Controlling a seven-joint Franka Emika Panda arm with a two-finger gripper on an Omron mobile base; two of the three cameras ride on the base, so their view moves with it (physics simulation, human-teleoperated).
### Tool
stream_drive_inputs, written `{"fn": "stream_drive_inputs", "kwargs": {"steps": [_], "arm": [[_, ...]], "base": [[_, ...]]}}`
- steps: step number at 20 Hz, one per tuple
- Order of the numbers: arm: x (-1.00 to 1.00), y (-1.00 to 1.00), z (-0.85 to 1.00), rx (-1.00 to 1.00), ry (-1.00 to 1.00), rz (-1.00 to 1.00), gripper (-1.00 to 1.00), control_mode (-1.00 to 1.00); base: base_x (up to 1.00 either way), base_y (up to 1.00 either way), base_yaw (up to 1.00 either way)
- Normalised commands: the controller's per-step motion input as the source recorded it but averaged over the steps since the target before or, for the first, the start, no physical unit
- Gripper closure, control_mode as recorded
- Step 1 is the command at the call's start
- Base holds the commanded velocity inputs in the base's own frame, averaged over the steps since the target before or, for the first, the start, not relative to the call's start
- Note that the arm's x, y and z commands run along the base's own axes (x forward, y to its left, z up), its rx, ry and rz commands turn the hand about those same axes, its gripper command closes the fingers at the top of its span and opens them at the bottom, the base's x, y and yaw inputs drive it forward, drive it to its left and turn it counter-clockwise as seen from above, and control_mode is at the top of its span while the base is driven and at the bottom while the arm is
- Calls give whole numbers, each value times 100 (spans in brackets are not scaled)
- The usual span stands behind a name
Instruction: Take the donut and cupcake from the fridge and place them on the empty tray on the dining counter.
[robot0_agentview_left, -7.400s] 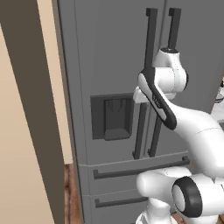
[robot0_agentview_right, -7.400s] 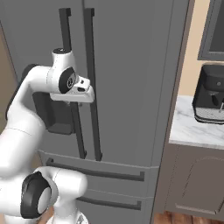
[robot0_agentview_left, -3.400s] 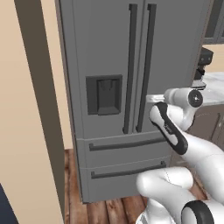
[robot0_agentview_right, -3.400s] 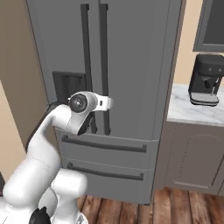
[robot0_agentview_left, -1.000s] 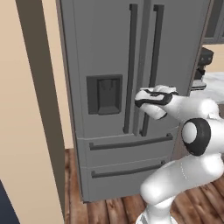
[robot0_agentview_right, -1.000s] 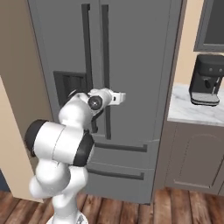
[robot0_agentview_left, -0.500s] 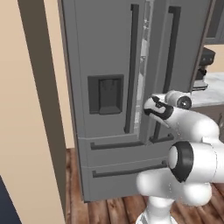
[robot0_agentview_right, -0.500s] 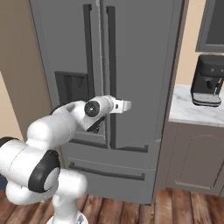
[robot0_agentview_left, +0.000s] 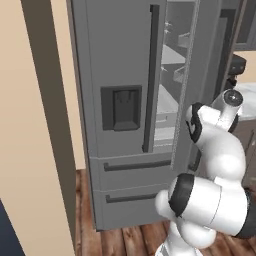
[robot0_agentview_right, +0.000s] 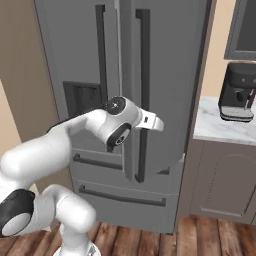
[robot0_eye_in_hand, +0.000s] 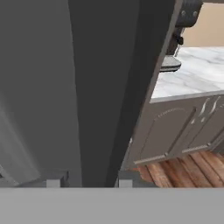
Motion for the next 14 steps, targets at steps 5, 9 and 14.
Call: {"fn": "stream_drive_inputs", "kwargs": {"steps": [5,9,14], "arm": [[-95,-100,-3,8,5,9,100,-100],[-84,-100,-4,9,0,17,100,-100],[-86,-100,0,9,0,15,100,-100]], "base": [[0,0,0],[0,0,0],[0,0,0]]}}
